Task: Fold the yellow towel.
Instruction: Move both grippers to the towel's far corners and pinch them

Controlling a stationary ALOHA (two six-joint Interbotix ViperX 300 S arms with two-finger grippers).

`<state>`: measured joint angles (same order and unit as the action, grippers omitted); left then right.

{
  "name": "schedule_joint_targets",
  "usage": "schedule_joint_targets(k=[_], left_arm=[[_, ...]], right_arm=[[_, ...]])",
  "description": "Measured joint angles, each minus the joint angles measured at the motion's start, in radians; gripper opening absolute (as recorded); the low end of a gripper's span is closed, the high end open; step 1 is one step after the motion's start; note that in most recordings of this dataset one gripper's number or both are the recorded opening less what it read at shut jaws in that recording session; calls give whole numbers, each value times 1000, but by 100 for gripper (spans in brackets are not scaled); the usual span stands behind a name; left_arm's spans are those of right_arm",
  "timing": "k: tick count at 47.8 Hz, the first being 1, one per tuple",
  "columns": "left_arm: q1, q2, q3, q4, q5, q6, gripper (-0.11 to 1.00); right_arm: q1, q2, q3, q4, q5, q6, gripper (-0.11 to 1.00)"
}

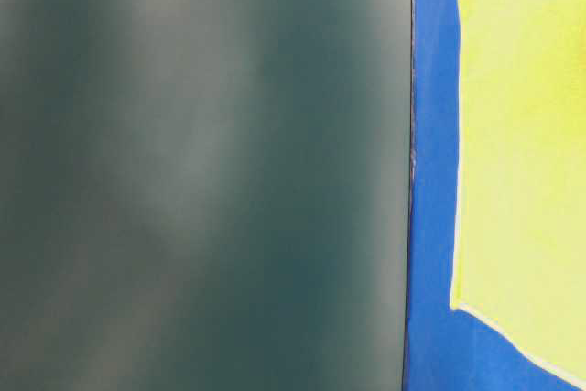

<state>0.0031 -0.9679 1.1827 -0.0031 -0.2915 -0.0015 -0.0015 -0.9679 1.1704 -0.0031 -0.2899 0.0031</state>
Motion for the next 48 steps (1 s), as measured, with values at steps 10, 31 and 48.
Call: schedule_joint_targets(k=[10,31,48], left_arm=[[-2,80,-55,-12,41,17,0],[272,451,-137,-17,48,0,11],[446,828,-227,-17,5,20,81]], right_arm=[[-44,46,-44,0,115,2,0],[-336,345,-140,0,301,2,1],[-537,669,-218,-54,330,-2,63]])
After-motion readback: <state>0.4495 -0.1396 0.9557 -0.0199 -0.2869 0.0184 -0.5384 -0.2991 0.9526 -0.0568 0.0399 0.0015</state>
